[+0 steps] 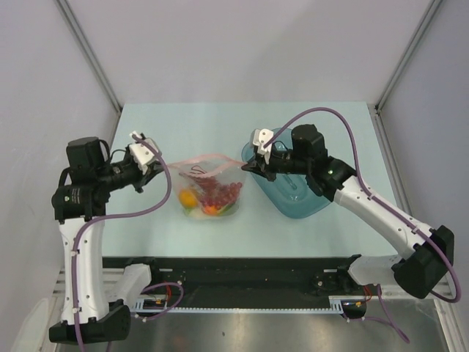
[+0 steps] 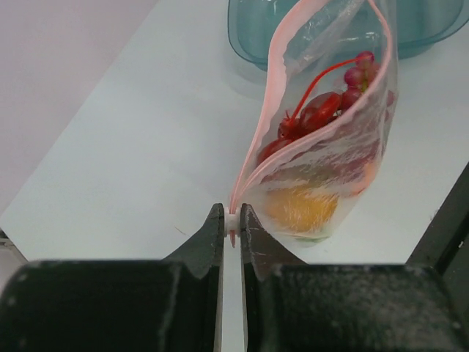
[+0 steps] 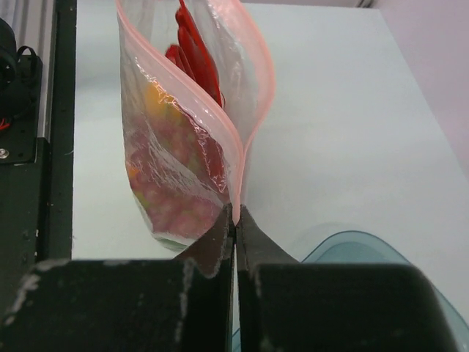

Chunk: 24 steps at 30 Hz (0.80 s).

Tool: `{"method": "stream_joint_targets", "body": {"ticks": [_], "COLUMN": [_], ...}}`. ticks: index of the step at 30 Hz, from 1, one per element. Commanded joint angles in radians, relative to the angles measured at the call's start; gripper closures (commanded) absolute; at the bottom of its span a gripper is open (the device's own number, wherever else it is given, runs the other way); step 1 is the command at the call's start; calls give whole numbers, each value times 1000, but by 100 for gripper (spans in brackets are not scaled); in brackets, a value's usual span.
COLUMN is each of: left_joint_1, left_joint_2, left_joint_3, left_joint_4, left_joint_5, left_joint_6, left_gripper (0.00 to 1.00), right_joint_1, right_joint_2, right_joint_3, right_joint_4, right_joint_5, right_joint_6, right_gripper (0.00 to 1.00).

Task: Place the food in the zip-top bag and seal the zipper
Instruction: Zip the zipper food storage bag at the center of the board.

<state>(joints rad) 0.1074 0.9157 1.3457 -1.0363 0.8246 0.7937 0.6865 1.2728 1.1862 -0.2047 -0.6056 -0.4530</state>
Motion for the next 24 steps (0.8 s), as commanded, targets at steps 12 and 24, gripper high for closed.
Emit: {"method": "stream_joint_targets", "body": {"ticks": [12, 24], "left_joint_1": [-6, -133], "left_joint_2": [32, -65], "left_joint_3": [82, -64], "left_joint_4": [-100, -380], "left_joint_5": [125, 61], "left_joint_6": [10, 234], "left_gripper": [36, 31], "right_joint_1": [-7, 15], "right_joint_2": [-16, -29], "right_joint_3": [46, 47], "right_joint_4": [-6, 27], "right_joint_5": [-53, 10], "right_joint_6": [28, 154], "right_gripper": [100, 100]}}
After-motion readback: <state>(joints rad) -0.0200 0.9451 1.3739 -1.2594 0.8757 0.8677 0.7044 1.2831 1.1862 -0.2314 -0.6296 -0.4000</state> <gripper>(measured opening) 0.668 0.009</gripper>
